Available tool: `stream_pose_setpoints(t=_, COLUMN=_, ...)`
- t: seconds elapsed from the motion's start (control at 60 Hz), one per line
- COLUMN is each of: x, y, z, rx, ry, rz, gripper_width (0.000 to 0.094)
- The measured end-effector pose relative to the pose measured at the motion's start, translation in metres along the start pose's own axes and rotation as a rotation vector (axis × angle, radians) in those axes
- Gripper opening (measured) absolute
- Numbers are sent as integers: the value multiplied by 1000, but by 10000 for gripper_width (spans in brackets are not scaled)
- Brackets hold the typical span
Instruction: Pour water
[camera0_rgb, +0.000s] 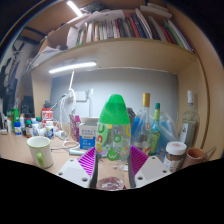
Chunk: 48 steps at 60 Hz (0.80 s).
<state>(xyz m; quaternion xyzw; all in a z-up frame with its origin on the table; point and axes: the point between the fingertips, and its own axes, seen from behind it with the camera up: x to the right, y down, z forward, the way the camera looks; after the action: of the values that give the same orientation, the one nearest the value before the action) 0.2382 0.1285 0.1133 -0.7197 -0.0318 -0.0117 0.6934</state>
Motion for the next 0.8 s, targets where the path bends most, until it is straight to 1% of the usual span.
stream_pose_setpoints(t=0.083, x=0, y=-1, z=-1, rx=3, ry=-11, rz=-11, gripper_width=541)
stream_pose_setpoints(t=0.117, x=2, y=2, z=-1, rx=-13, ry=-12, rz=-18, gripper_width=587)
stream_pose_setpoints(t=0.183, x=8, y=16, z=-5, rx=-92, ry=0, rz=-24, gripper_width=822)
stream_pose_setpoints(t=0.2, x=9, y=18, z=-7, rx=-101, ry=4, rz=-19, gripper_width=859)
stream_pose_setpoints(t=0.35, x=7, y=17, z=-40, rx=-118, ry=-20, rz=7, gripper_width=849)
stream_pose_setpoints(t=0.45, x=11, y=15, z=-74, rx=-111, ry=-9, rz=14, gripper_width=849)
stream_pose_setpoints(t=0.583, x=2, y=11, z=-144, rx=-111, ry=-18, rz=29, gripper_width=848)
stream_pose_setpoints(t=0.667, x=-10, y=8, z=-192, rx=-92, ry=-42, rz=24, gripper_width=851)
stream_pose_setpoints(t=0.8, x=-29, y=17, z=-267, rx=-85, ry=-66, rz=54, gripper_width=850)
